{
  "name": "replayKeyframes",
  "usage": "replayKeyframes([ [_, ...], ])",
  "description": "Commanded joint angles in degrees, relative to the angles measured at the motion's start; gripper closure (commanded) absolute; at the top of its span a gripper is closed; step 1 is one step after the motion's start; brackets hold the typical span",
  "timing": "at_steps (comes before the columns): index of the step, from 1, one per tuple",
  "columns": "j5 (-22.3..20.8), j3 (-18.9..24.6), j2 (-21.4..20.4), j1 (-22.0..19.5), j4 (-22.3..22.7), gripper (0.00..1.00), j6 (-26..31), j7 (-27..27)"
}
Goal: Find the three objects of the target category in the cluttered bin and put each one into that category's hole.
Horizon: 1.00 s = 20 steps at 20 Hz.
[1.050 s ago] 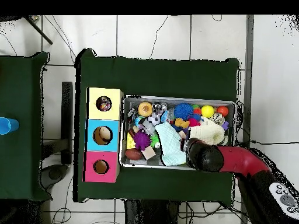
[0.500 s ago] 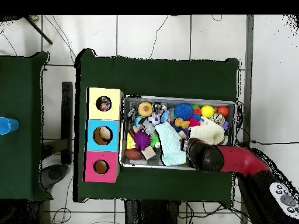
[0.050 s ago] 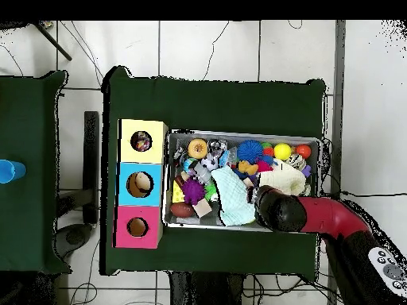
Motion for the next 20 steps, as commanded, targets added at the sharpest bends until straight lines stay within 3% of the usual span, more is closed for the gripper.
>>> replayKeyframes([
  [1, -3.45, 3.86, 0.30, -1.42, -4.93, 0.00, 5.16, -10.53],
  [9, -4.31, 4.32, 0.50, -3.05, -6.55, 0.00, 6.99, -13.69],
  [18, -4.51, 5.63, 0.10, -3.93, -5.45, 0.00, 6.66, -13.91],
  [19, -4.53, 5.77, 0.02, -4.03, -5.19, 1.00, 6.60, -13.79],
  [20, -4.56, 5.97, 0.08, -4.21, -5.08, 1.00, 6.43, -13.92],
])
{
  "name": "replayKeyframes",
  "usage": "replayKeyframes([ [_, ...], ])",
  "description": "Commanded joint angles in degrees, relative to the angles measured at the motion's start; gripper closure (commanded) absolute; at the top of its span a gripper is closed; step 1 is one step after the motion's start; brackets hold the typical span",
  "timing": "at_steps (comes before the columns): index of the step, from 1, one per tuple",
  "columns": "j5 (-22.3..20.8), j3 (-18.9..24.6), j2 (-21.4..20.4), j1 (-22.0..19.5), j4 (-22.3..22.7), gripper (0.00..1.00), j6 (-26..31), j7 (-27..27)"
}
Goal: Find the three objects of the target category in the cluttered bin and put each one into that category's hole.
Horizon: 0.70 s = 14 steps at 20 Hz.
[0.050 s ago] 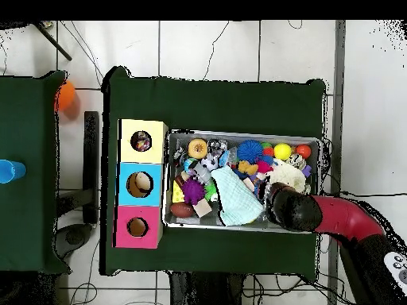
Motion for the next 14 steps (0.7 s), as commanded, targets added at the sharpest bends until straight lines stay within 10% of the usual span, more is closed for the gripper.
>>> replayKeyframes([
  [1, -4.56, 4.81, 0.14, -1.07, -3.27, 1.00, 6.13, -14.04],
  [14, -8.69, 7.48, -0.47, -2.58, -1.93, 1.00, 1.35, -12.07],
])
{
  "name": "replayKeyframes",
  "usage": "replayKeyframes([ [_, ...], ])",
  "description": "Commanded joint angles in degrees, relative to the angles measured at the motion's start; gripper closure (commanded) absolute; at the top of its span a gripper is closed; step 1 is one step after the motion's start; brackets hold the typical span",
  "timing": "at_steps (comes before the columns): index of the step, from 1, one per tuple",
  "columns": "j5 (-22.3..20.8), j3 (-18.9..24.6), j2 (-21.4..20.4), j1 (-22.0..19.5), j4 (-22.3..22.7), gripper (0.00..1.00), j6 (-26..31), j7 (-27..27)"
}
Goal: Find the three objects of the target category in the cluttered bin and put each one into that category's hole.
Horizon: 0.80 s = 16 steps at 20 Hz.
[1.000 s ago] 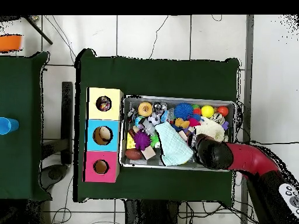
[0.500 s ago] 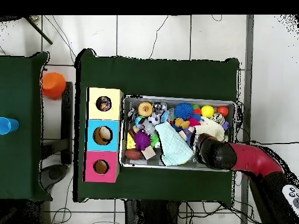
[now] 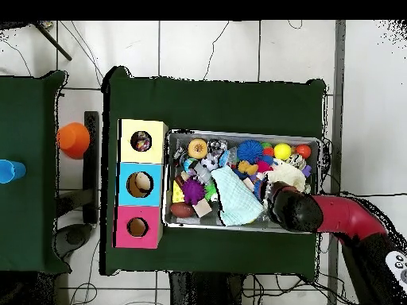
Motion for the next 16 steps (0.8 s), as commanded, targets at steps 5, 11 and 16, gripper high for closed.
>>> replayKeyframes([
  [5, -0.77, 5.45, -7.34, -0.22, 1.83, 1.00, 6.78, -10.66],
  [11, 6.65, 5.83, -17.91, 1.80, 7.04, 1.00, 16.90, -9.52],
  [16, 12.32, 5.57, -23.52, 4.58, 10.64, 1.00, 22.49, -5.66],
])
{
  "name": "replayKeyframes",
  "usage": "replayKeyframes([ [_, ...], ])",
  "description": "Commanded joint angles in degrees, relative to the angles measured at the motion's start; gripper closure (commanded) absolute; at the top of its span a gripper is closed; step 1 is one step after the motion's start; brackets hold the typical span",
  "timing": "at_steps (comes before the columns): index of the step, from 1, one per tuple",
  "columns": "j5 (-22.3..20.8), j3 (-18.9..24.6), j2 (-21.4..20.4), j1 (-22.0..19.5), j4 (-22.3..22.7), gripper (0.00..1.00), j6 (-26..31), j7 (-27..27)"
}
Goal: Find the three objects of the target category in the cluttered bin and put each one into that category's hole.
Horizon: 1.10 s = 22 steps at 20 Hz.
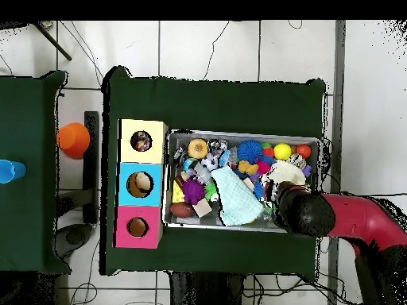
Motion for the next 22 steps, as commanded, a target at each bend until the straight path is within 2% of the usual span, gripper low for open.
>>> replayKeyframes([
  [1, 8.88, 3.55, -12.30, 4.21, 8.32, 1.00, 13.23, -4.15],
  [5, 10.77, 0.96, -15.36, 8.38, 11.36, 1.00, 12.20, 1.96],
  [11, 10.51, -3.88, -15.67, 15.19, 12.49, 1.00, 9.81, 9.34],
  [19, 10.53, -7.58, -12.06, 18.74, 10.54, 1.00, 7.47, 9.90],
  [22, 9.54, -8.05, -8.40, 18.87, 8.23, 1.00, 5.71, 8.63],
])
